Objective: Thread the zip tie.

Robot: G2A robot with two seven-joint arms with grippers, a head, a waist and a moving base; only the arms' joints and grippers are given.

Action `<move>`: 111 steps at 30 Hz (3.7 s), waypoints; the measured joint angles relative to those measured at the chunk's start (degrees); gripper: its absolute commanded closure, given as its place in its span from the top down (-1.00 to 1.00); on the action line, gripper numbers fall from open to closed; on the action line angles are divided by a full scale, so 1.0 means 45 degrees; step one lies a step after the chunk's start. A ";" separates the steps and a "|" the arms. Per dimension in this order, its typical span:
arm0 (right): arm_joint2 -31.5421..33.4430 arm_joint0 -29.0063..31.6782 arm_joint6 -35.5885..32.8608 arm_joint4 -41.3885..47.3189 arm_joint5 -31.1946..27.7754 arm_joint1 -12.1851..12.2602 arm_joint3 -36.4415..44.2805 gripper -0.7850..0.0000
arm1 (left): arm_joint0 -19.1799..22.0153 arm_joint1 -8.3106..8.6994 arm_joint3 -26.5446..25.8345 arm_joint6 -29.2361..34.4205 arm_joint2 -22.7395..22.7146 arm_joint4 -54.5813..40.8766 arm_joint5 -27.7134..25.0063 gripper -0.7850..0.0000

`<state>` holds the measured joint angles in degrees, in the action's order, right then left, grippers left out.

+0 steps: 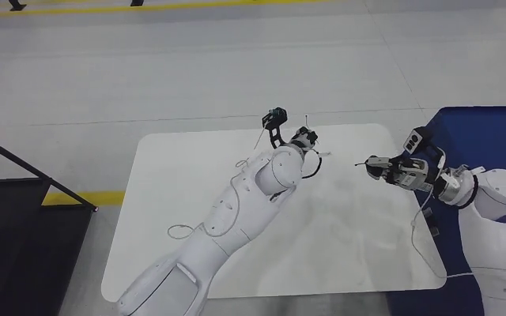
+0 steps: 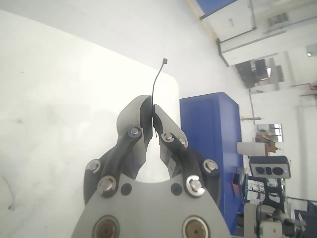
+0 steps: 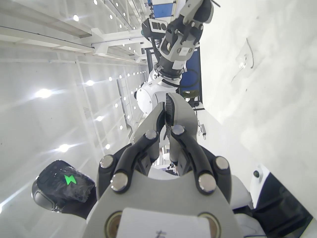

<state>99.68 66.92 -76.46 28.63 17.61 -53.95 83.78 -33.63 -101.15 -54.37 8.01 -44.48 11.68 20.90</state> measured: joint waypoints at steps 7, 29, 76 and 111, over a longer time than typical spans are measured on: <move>0.0022 0.0016 0.0020 0.0018 0.0014 0.0003 0.0017 -1.00 | -0.0824 0.0388 -0.1550 0.1151 -0.0433 0.0493 -0.0099 -1.00; -0.0440 -0.0422 0.1752 -0.0330 0.2297 0.0187 -0.0375 -1.00 | -0.3452 0.0993 -0.5207 0.0613 -0.1344 0.1794 -0.3640 -1.00; -0.0456 0.2766 0.5321 -0.0882 -0.4310 -0.0093 0.2872 -1.00 | -0.5138 0.0706 -0.5360 -0.4354 0.0723 1.0023 -0.3114 -1.00; -0.0306 0.2858 0.5752 0.0090 -0.3805 -0.0125 0.2884 -1.00 | -0.5213 0.0212 -0.4725 -0.3565 0.0334 1.0239 -0.3710 -1.00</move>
<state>98.31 79.78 -50.57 29.03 0.49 -54.51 96.75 -57.09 -100.19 -75.64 -8.04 -42.98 57.76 4.21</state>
